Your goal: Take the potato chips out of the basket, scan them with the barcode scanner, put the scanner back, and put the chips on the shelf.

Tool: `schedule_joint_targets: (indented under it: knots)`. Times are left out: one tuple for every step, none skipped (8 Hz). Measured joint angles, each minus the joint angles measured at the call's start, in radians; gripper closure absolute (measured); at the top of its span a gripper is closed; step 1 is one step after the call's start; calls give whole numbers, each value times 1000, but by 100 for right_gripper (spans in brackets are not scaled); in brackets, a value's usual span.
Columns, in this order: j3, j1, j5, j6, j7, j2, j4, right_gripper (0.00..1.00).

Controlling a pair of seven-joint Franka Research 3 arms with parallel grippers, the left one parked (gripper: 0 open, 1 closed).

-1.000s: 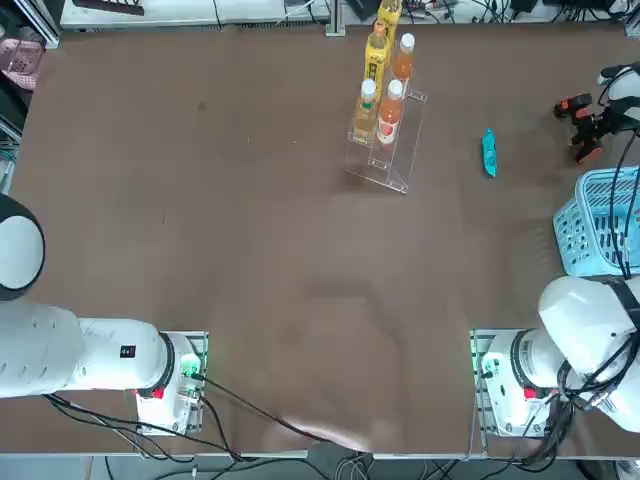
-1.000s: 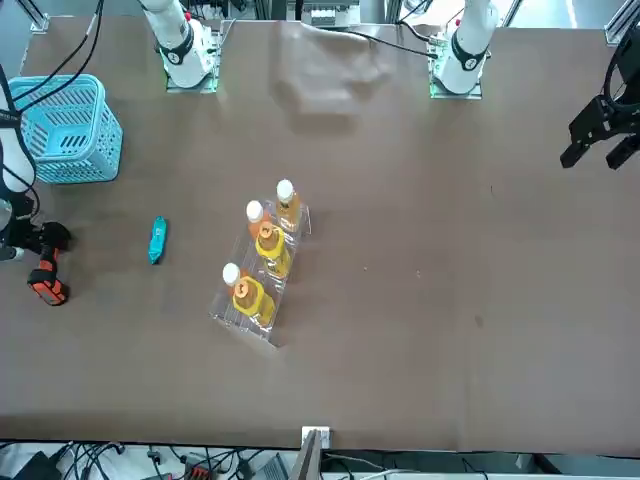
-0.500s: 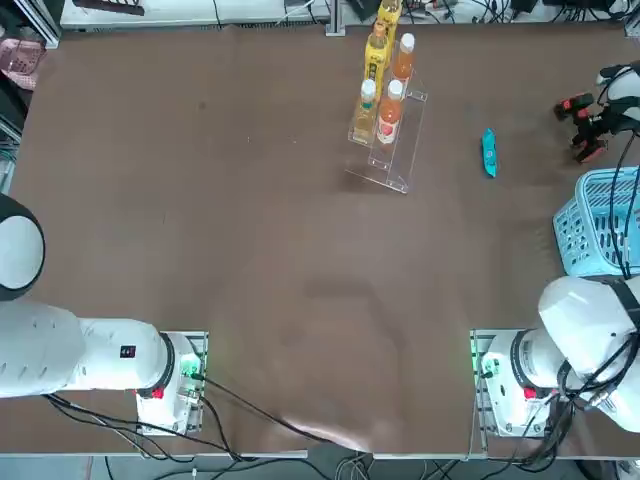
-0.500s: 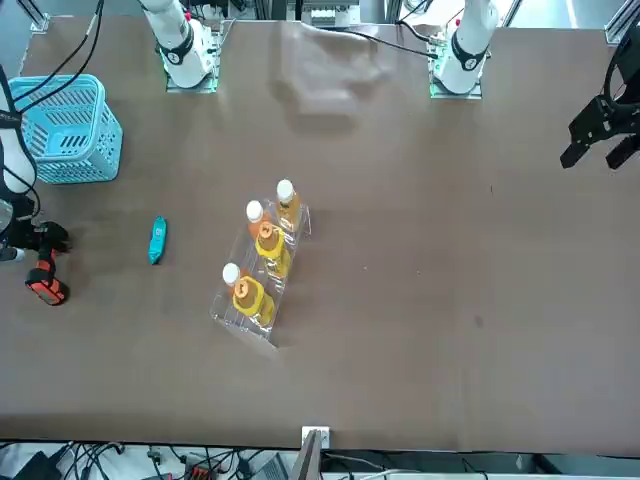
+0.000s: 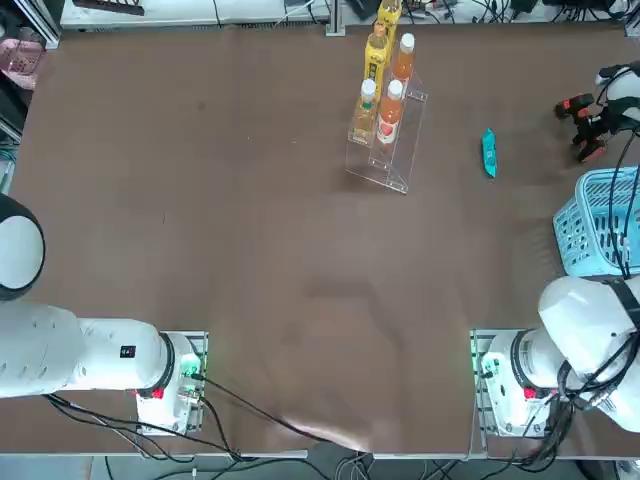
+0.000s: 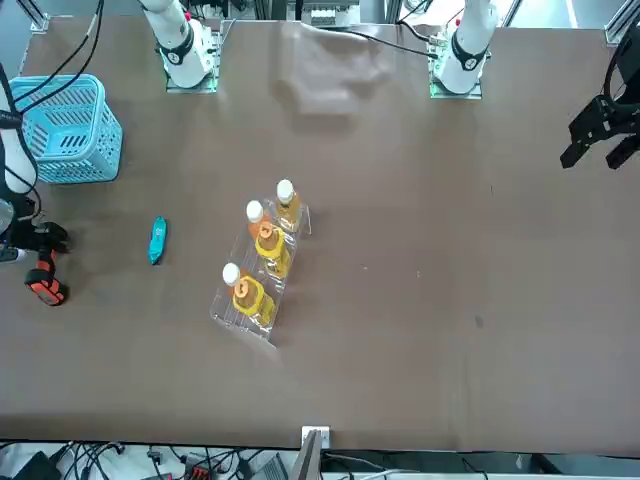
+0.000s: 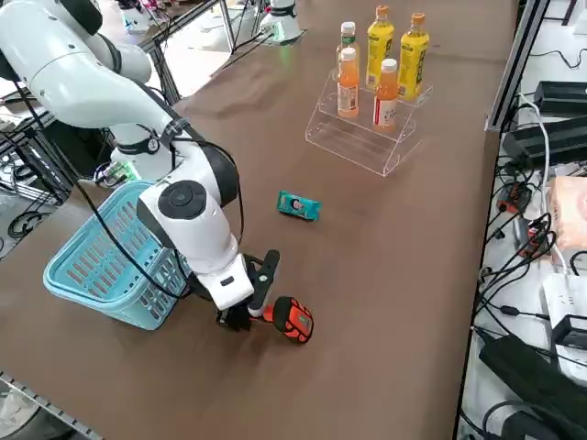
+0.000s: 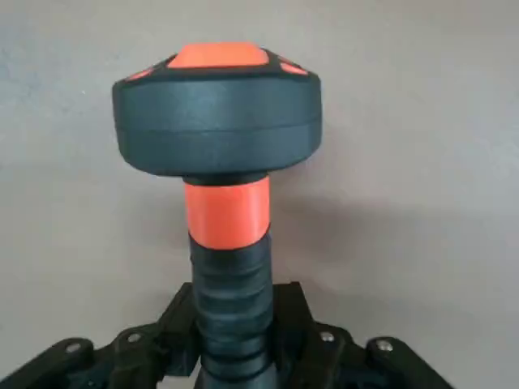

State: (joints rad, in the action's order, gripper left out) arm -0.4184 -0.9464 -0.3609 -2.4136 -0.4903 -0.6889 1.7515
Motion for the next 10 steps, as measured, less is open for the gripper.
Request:
schedule_joint_targets:
  knots:
    - [0,2,-4,1,0,0,-1,59]
    - [-1,4,-5,6,0,0,-4,59]
    - [-5,6,-6,18,0,2,-9,59]
    - [-10,6,-7,42,0,8,-17,59]
    - [-14,7,-7,71,0,24,-22,59]
    - [-21,7,-7,105,0,46,-24,59]
    - [-36,7,-7,144,4,74,-25,59]
    - [-51,8,-7,186,12,105,-26,59]
    - [-66,8,-7,227,23,134,-27,59]
    - [-87,8,-7,272,50,161,-28,59]
